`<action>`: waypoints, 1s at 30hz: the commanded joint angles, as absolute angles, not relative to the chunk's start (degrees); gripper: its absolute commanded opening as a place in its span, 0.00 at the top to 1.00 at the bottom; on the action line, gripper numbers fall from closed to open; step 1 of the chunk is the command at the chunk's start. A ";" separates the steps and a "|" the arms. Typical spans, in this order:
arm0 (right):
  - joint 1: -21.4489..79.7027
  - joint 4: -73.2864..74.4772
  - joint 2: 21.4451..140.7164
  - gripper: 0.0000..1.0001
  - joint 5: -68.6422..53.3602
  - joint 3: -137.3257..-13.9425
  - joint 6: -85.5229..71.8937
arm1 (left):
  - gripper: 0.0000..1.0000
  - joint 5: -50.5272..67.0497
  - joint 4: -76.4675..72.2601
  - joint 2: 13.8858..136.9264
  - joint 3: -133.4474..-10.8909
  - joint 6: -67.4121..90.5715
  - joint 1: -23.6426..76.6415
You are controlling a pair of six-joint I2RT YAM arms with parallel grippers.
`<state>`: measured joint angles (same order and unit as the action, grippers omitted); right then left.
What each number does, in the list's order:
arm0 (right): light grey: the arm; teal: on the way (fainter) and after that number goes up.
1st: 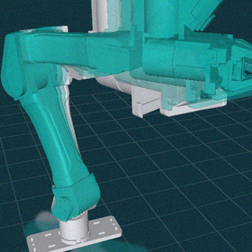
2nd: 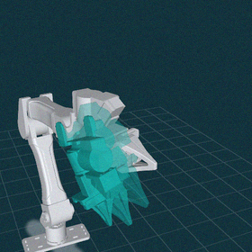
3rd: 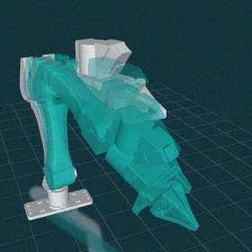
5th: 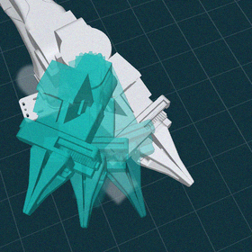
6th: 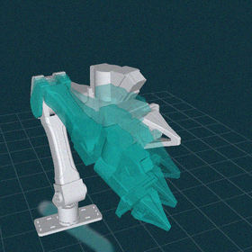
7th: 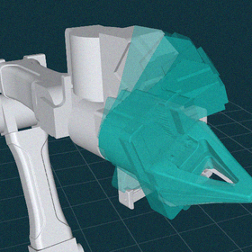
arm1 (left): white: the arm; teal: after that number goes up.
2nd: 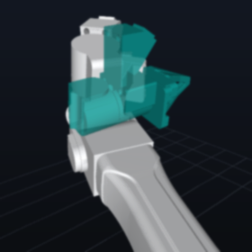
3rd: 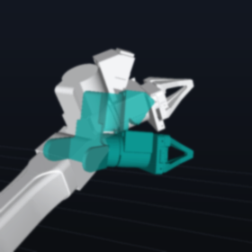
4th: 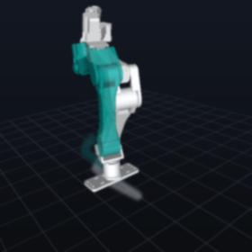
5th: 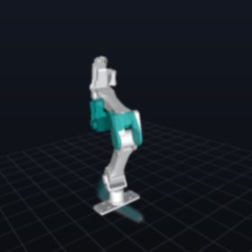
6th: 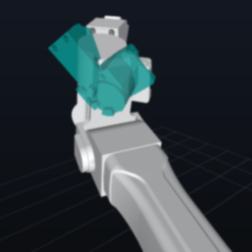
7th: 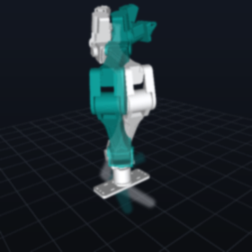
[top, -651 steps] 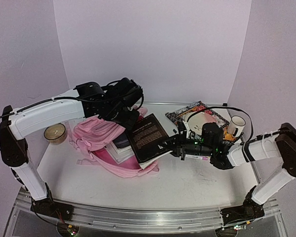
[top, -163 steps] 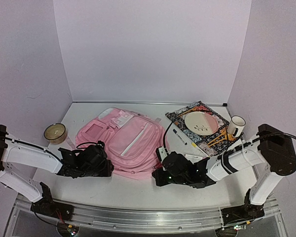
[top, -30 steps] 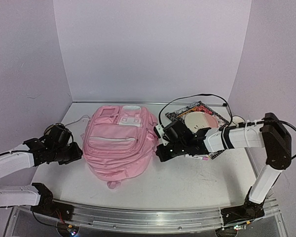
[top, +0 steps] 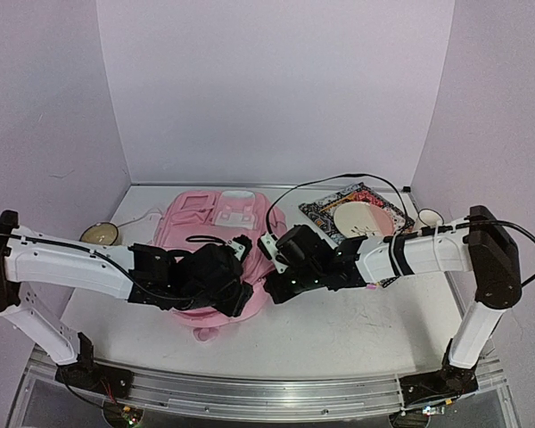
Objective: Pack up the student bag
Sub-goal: Hold the largest pocket of the student bag, then zip the student bag into the largest pocket of the bag.
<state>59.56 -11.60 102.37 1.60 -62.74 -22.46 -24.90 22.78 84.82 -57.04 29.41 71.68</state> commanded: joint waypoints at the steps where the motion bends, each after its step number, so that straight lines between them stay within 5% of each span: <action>1: 59.75 -13.17 101.02 1.00 0.03 -63.26 -23.44 | 0.36 -31.07 19.85 88.14 -59.56 23.92 72.29; 9: 59.06 -14.68 101.09 1.00 -3.57 -62.58 -24.65 | 0.43 -33.84 15.12 92.63 -57.91 20.28 72.34; 20: 56.05 -14.68 98.31 1.00 -3.21 -60.43 -25.15 | 0.99 -33.81 14.69 91.79 -54.73 20.24 72.38; 30: 48.23 -14.55 98.02 1.00 -4.00 -59.16 -22.55 | 1.00 -29.05 15.54 82.49 -47.72 23.99 72.39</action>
